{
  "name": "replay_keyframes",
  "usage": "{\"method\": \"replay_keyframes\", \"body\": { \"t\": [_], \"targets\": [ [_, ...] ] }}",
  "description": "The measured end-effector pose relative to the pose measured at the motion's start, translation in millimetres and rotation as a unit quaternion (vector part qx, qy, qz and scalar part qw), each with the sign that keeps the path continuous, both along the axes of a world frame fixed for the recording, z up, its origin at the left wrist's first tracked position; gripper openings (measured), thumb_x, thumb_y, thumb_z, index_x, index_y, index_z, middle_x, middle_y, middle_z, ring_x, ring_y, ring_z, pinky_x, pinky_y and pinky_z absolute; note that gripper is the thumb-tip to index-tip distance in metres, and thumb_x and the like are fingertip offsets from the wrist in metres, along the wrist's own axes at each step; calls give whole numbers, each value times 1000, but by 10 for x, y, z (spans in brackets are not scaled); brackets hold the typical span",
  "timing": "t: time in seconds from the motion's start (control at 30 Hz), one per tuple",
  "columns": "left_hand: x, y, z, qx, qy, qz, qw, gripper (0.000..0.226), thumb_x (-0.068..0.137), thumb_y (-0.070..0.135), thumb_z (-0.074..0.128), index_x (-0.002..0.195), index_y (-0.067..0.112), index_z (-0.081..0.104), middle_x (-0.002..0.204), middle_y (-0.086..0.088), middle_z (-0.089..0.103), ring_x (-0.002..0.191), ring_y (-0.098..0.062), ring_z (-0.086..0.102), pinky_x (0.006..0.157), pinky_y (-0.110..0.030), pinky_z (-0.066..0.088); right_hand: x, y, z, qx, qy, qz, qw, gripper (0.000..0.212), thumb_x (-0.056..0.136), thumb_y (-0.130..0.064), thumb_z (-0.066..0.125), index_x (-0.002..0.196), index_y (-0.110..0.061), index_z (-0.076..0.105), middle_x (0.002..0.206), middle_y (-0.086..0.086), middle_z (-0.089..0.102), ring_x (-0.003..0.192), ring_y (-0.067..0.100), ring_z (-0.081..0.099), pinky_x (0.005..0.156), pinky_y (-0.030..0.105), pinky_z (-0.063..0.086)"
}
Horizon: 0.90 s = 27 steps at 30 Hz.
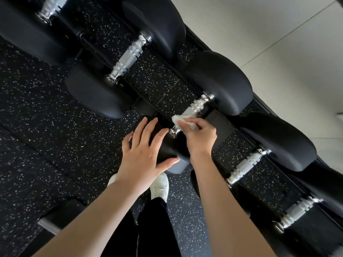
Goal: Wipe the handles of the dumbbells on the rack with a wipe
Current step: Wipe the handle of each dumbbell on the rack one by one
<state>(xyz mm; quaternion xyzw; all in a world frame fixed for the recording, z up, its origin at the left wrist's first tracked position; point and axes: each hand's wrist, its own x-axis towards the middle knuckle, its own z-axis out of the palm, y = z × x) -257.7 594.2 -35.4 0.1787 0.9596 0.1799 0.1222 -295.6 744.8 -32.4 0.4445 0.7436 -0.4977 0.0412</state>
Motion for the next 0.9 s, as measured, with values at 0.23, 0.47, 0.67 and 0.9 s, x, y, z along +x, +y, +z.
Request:
{"method": "replay_keyframes", "body": {
  "t": [0.23,0.47,0.67,0.9],
  "targets": [
    [1,8,-2,8,-2,6,1000,69,80,67,41,133,23,48,149,-7,37,143,-27,26,102,-48,31,170,-17,-34,-36,-50,79,995,12,71,-20,81,74,-25,70,83,-9,65,78,2,58,71,14,45],
    [1,-4,-4,10,-10,0,1000,70,81,67,40,134,22,47,150,-7,34,143,-27,24,102,-51,30,246,139,-215,-72,-66,114,989,16,70,-20,80,68,-24,64,78,-4,66,75,15,57,72,30,46],
    [7,2,-4,9,-11,2,1000,70,82,68,40,134,22,46,151,-7,34,144,-27,23,102,-51,31,281,154,-231,-235,15,-46,971,18,74,-2,75,70,-16,65,80,13,68,70,23,61,70,35,50],
    [9,2,0,6,-4,0,1000,69,82,67,40,134,21,47,150,-7,36,143,-27,26,101,-51,33,57,229,-165,-304,133,-205,921,14,83,5,62,79,-8,59,83,8,67,65,11,65,63,21,54]
  ]
}}
